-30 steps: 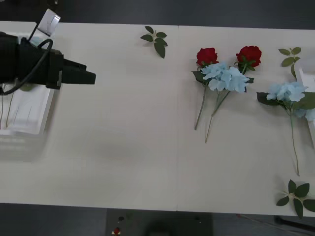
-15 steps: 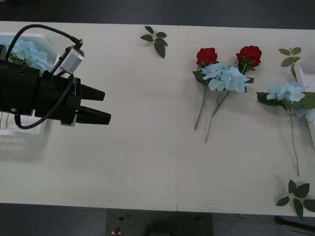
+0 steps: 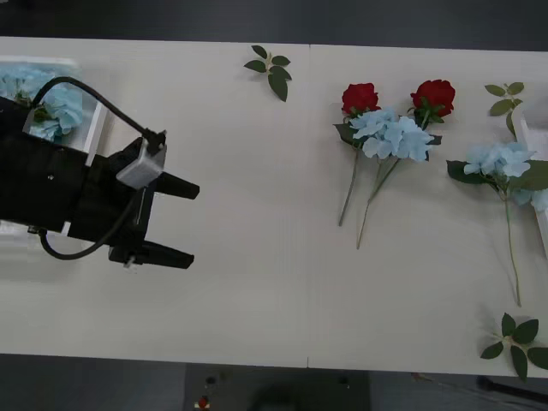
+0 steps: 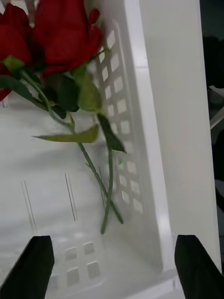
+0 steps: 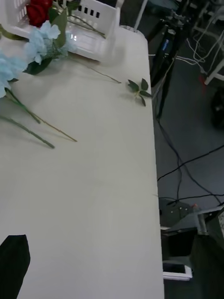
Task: Put the red flowers into the right box and the blue flowers into the left box
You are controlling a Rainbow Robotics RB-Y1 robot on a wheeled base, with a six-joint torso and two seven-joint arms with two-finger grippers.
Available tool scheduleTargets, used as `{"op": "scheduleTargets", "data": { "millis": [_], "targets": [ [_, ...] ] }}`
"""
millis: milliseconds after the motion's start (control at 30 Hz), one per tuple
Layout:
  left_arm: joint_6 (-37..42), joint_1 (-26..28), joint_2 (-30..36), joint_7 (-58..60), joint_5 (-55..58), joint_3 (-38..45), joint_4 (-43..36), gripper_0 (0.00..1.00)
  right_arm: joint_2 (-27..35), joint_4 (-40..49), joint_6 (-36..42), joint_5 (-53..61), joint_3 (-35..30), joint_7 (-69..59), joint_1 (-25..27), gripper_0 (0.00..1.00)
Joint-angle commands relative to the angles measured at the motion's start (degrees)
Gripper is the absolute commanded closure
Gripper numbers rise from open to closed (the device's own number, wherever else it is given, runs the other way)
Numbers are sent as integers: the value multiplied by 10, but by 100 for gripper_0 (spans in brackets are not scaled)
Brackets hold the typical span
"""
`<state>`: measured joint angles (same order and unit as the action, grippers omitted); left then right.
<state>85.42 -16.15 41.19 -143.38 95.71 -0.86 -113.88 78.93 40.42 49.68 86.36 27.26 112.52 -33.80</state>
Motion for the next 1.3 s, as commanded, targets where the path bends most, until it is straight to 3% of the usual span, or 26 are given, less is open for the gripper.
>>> {"op": "scheduleTargets", "data": {
  "millis": [33, 133, 333, 567, 700, 867, 967, 1033, 1167, 1300],
  "targets": [
    [1, 26, 14, -83, 6, -4, -4, 0, 18, 26, 22, 10, -22, -21, -19, 2],
    [4, 41, 22, -116, 7, -11, -4, 0, 31, 54, 72, 21, -46, -24, -19, 2],
    [2, 60, 52, -116, 10, -69, -6, 0, 84, 91, 178, 219, -53, -34, -19, 2],
    [-84, 59, 177, -116, 55, -144, -51, 0, 83, 148, 217, 352, -53, -41, 8, 2],
    [-133, 49, 245, -116, 79, -178, -83, 0, 58, 247, 146, 367, -52, -49, 73, 0],
    [-154, 18, 253, -116, 99, -193, -78, 0, 38, 375, 23, 359, -52, -79, 153, 0],
    [-257, 11, 261, -116, 123, -217, -78, 0, 23, 453, -50, 313, -52, -113, 200, 0],
    [-289, 9, 263, -116, 128, -224, -78, 0, 18, 467, -60, 303, -52, -121, 209, 0],
    [-427, 9, 264, -116, 151, -231, -78, 0, -7, 505, -107, 246, -52, -159, 243, 0],
    [-480, 10, 253, -116, 143, -231, -74, 0, -26, 512, -134, 210, -52, -194, 255, 0]
  ]
}}
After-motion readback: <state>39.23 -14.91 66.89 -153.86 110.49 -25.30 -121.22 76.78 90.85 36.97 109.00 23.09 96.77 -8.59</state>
